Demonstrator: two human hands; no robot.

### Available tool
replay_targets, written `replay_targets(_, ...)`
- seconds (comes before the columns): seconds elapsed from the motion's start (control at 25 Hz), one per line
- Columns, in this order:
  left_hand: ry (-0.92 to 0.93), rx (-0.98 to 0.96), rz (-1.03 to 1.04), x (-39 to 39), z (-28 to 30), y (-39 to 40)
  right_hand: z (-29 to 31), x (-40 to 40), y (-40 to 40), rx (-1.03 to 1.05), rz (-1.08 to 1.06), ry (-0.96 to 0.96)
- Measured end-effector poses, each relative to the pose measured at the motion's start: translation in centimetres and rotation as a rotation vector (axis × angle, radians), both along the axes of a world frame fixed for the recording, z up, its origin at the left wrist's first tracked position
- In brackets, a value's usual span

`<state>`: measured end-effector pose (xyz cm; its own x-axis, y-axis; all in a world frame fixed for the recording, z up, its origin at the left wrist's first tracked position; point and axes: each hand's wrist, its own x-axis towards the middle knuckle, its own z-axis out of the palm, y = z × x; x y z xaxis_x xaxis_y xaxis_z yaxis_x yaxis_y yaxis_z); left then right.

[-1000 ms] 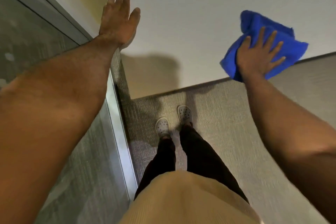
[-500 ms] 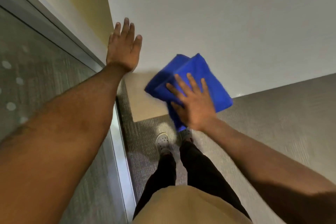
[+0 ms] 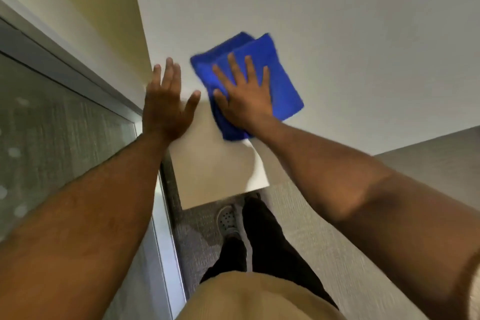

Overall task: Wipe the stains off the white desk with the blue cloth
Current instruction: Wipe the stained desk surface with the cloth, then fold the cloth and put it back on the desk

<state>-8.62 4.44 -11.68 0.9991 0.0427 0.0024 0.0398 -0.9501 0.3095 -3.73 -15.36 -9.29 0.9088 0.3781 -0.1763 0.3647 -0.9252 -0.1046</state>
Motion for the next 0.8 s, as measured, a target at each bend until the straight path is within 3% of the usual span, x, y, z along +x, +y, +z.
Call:
replay_targets(0.12, 0.003, -0.002, -0.029, -0.3, 1.0, 0.0, 0.1, 0.1, -2.8, 0.001, 0.189, -0.005)
replay_targets(0.32, 0.059, -0.027, 0.007, -0.6, 1.4, -0.3, -0.1, 6.9, -1.1, -0.010, -0.157, 0.013)
replay_targets(0.56, 0.124, -0.006, 0.028, -0.6, 1.9, -0.6, 1.6, 8.8, 1.1, 0.020, -0.051, 0.063)
replay_targets(0.68, 0.188, 0.003, 0.089, 0.1, 3.4, -0.8, 4.3, 9.0, -1.7, 0.264, -0.108, -0.136)
replay_targets(0.76, 0.105, -0.008, 0.183, 1.4, 4.7, -1.9, 5.2, 9.5, -4.3, 0.443, -0.326, -0.226)
replay_targets(0.8, 0.043, -0.018, 0.243, 2.4, 5.3, -2.7, 5.3, 9.9, -5.5, 0.465, -0.454, -0.171)
